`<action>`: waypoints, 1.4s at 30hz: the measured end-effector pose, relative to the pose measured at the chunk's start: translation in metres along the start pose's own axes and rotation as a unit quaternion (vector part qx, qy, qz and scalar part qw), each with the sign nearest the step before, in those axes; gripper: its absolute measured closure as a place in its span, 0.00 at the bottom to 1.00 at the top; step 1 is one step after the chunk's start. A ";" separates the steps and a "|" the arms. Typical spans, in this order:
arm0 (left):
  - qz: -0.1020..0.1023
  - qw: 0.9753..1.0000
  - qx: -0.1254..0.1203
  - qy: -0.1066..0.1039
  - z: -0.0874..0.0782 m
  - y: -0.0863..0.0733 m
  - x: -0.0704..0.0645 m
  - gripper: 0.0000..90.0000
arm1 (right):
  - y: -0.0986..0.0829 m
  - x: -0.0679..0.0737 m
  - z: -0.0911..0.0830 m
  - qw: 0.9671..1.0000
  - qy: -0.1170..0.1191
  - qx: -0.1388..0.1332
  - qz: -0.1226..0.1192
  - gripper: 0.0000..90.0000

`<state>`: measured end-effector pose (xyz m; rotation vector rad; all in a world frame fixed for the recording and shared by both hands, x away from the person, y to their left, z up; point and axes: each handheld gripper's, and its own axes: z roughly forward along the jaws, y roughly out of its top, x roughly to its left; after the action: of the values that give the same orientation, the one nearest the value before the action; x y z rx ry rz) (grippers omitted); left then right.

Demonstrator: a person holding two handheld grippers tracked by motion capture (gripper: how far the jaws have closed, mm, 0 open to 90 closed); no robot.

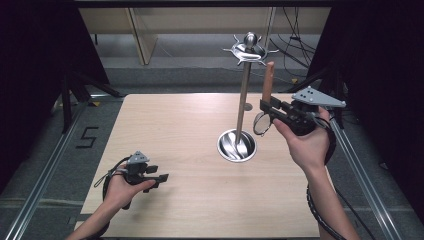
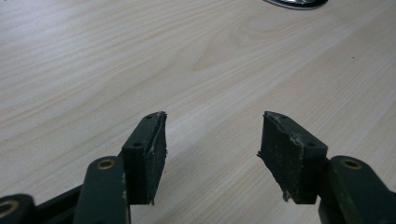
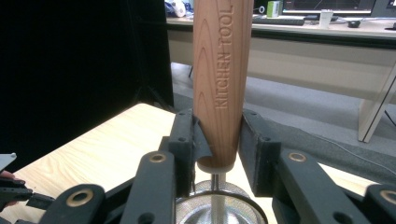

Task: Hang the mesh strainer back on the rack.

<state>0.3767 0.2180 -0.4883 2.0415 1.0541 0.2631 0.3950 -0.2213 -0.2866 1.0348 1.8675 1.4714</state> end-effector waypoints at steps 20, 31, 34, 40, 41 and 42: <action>-0.001 1.000 0.000 0.000 0.000 0.000 0.000 0.44 | 0.003 0.002 0.007 1.000 0.005 -0.002 0.013 0.77; -0.006 1.000 -0.003 0.001 0.000 -0.001 0.000 0.44 | 0.004 0.000 0.011 1.000 0.009 0.000 0.013 0.77; -0.007 1.000 -0.003 0.002 0.000 -0.001 0.000 0.44 | 0.004 0.001 0.011 1.000 0.007 0.002 0.020 0.77; -0.006 1.000 -0.002 0.001 0.000 -0.001 0.000 0.44 | 0.005 0.000 0.015 1.000 0.005 -0.002 0.008 0.77; -0.002 1.000 0.001 0.001 0.000 -0.001 0.001 0.44 | 0.005 0.000 0.015 1.000 0.005 -0.003 0.009 0.77; -0.003 1.000 0.000 0.002 0.000 -0.001 0.001 0.44 | 0.005 0.000 0.016 1.000 0.007 -0.002 0.007 0.77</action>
<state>0.3767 0.2191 -0.4887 2.0388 1.0625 0.2655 0.4088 -0.2125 -0.2857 1.0398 1.8692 1.4944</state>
